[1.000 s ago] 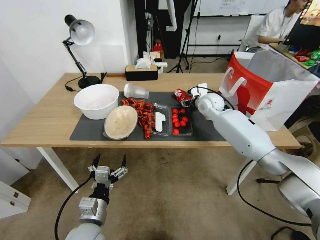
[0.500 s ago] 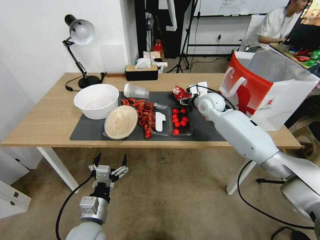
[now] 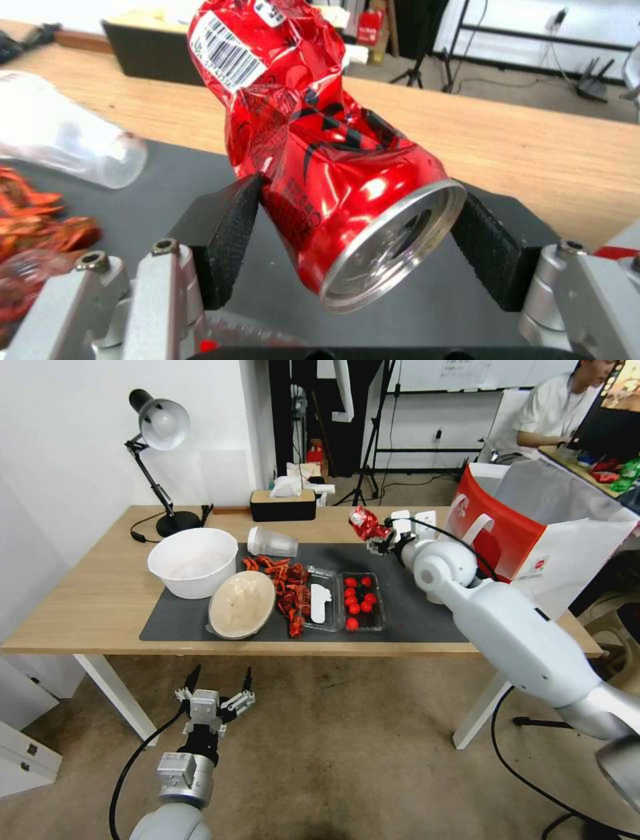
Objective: Pick up the trash from the table and place it into the takeout bag.
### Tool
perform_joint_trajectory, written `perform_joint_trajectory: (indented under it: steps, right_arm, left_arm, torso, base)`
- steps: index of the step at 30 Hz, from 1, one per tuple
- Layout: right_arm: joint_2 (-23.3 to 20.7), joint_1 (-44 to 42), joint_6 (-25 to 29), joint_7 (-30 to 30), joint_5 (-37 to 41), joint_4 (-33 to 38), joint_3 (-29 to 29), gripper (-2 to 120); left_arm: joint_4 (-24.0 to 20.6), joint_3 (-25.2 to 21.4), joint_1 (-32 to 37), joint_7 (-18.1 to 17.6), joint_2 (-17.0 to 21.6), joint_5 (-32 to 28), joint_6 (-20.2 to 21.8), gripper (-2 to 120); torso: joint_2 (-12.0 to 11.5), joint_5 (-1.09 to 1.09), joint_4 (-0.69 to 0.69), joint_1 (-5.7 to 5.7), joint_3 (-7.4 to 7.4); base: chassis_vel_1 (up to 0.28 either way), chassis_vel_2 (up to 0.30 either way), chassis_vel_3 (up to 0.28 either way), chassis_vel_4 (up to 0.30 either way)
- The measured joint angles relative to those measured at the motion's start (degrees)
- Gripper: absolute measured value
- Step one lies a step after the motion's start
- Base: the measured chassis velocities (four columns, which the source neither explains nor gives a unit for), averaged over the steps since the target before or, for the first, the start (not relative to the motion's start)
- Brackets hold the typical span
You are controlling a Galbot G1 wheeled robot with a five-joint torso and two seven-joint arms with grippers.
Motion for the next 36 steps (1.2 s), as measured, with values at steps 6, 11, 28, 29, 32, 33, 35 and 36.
perform_joint_trajectory:
  steps: [6, 11, 28, 29, 32, 33, 35, 36]
  right_arm:
    - [-4.19, -4.42, 0.41, -1.36, 0.21, 6.73, 4.67, 66]
    - [-8.31, -8.63, 2.48, -1.58, 0.04, 12.37, 10.95, 66]
    - [-16.31, -7.59, 8.1, 17.56, -1.87, 15.6, 19.49, 66]
    - [-16.57, -7.68, 7.47, 19.44, -0.79, 14.78, 20.31, 66]
    - [-16.76, -7.97, 6.73, 21.48, 0.85, 13.54, 21.48, 66]
    - [-16.76, -8.2, 6.49, 22.05, 1.59, 13.02, 21.91, 66]
    - [-16.72, -8.45, 6.34, 22.4, 2.18, 12.56, 22.26, 66]
    - [-16.58, -8.89, 6.31, 22.5, 2.54, 12.18, 22.68, 66]
  left_arm:
    - [-0.01, 0.39, 0.06, -0.01, -0.27, 0.46, 0.1, 100]
    - [-0.03, 0.73, 0.08, -0.02, -0.71, 1.12, 0.18, 100]
    - [-0.03, 2.91, 0.4, -0.01, -2.2, 3.73, 0.19, 100]
    - [-0.03, 2.97, 0.41, -0.02, -2.24, 3.8, 0.19, 100]
    - [-0.02, 3.01, 0.52, -0.01, -2.24, 3.91, 0.2, 100]
    - [0.02, 3.06, 0.54, -0.01, -2.23, 3.97, 0.21, 100]
    - [0.04, 3.12, 0.54, 0.0, -2.23, 4.03, 0.22, 100]
    - [0.07, 3.21, 0.53, 0.0, -2.26, 4.06, 0.23, 100]
  torso:
    - [0.0, 0.01, 0.0, 0.0, 0.0]
    - [0.0, 0.0, -0.01, 0.0, 0.0]
    - [0.0, 0.0, 0.0, 0.0, 0.0]
    - [0.0, 0.01, -0.01, 0.0, 0.0]
    - [0.0, 0.01, -0.01, 0.0, 0.01]
    - [0.0, 0.01, -0.01, 0.0, 0.0]
    - [0.0, 0.0, 0.0, 0.0, 0.0]
    - [0.0, 0.0, 0.0, 0.0, 0.0]
  base:
    - [0.0, 0.0, 0.0, 0.0]
    - [0.0, 0.0, 0.0, 0.0]
    - [0.0, 0.0, 0.0, 0.0]
    - [0.0, 0.0, 0.0, 0.0]
    - [0.0, 0.0, 0.0, 0.0]
    - [0.0, 0.0, 0.0, 0.0]
    - [0.0, 0.0, 0.0, 0.0]
    - [0.0, 0.0, 0.0, 0.0]
